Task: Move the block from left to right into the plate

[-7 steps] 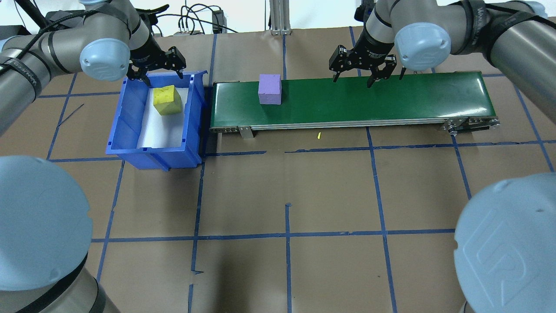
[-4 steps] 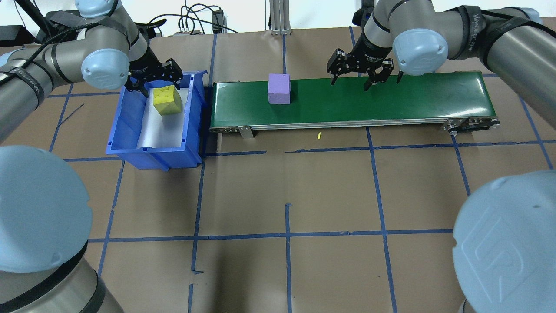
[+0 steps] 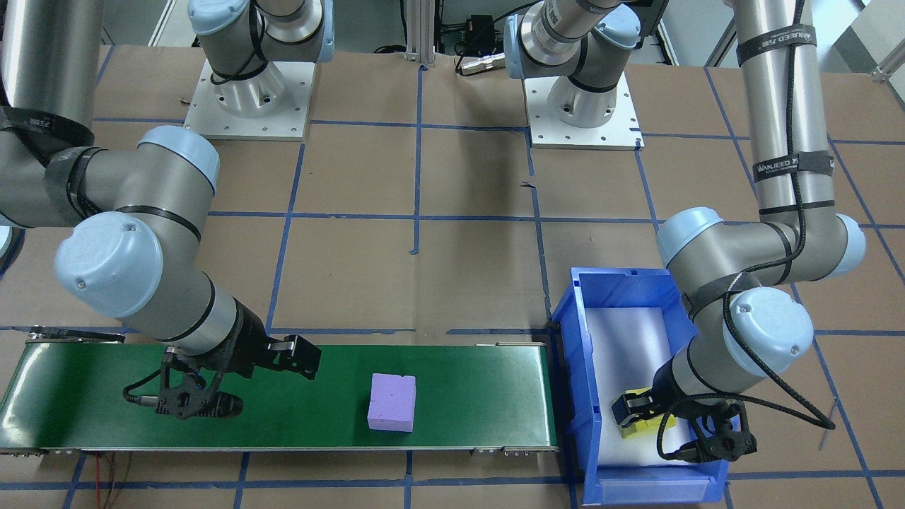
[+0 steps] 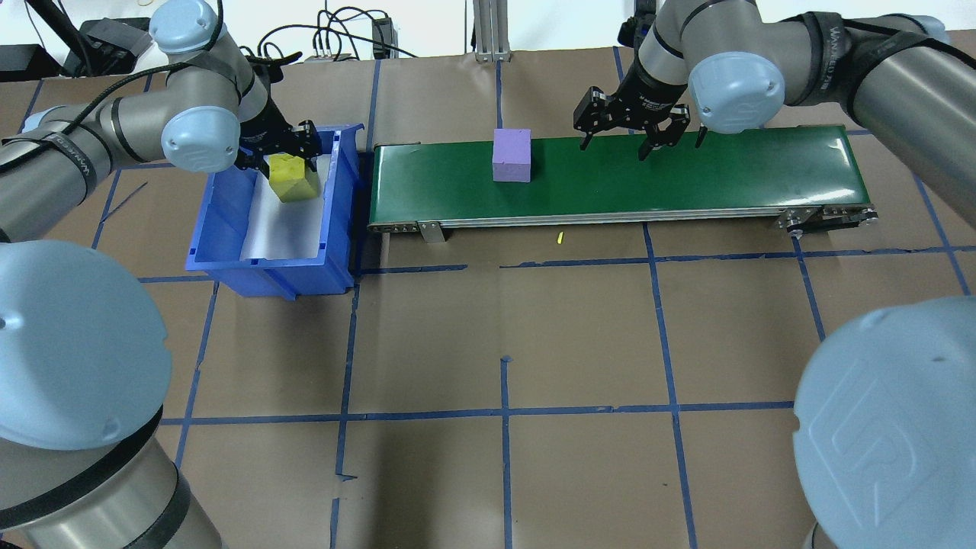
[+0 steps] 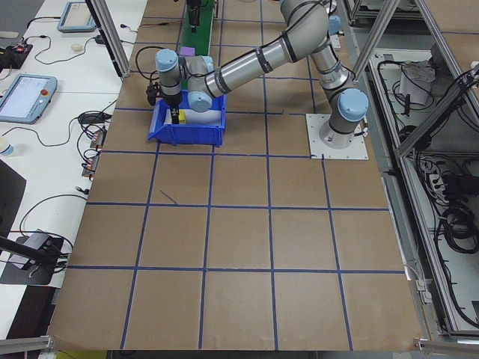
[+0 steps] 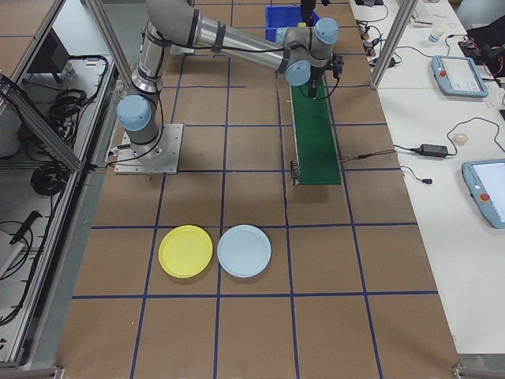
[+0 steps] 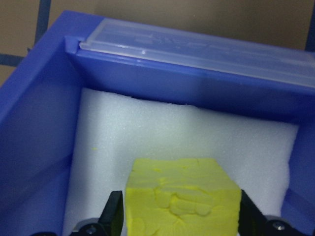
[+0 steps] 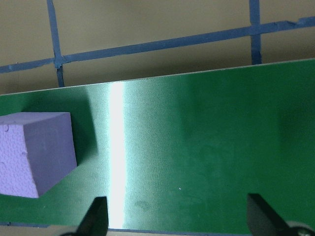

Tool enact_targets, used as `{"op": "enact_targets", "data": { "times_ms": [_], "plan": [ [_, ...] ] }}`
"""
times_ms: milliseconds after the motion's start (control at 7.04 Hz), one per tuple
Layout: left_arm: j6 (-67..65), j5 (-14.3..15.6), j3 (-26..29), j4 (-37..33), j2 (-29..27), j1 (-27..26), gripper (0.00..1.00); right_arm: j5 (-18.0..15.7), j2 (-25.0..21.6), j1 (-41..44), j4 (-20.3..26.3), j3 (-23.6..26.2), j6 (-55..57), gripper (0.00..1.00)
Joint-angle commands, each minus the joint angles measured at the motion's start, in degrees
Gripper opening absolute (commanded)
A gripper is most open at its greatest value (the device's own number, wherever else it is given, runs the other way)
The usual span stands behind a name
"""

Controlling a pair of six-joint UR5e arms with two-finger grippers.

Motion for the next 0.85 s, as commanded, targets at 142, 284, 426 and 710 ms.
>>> {"op": "enact_targets", "data": {
  "times_ms": [142,284,426,710],
  "plan": [
    [3.6,0.0,1.4,-3.9,3.2,-0.1,0.36,0.0,0.0,0.0,-0.1,-0.1,-0.1,1.0],
    [3.5,0.0,1.7,-6.8,6.5,-0.1,0.36,0.0,0.1,0.0,-0.1,-0.1,-0.1,1.0],
    [3.5,-0.1,1.8,-10.8,10.2,-0.3,0.36,0.3,0.1,0.0,-0.1,-0.1,0.0,1.0],
    [2.0,-0.8,1.8,-15.7,15.0,-2.2,0.37,1.8,0.5,0.0,-0.1,-0.2,-0.4,1.0]
  ]
}}
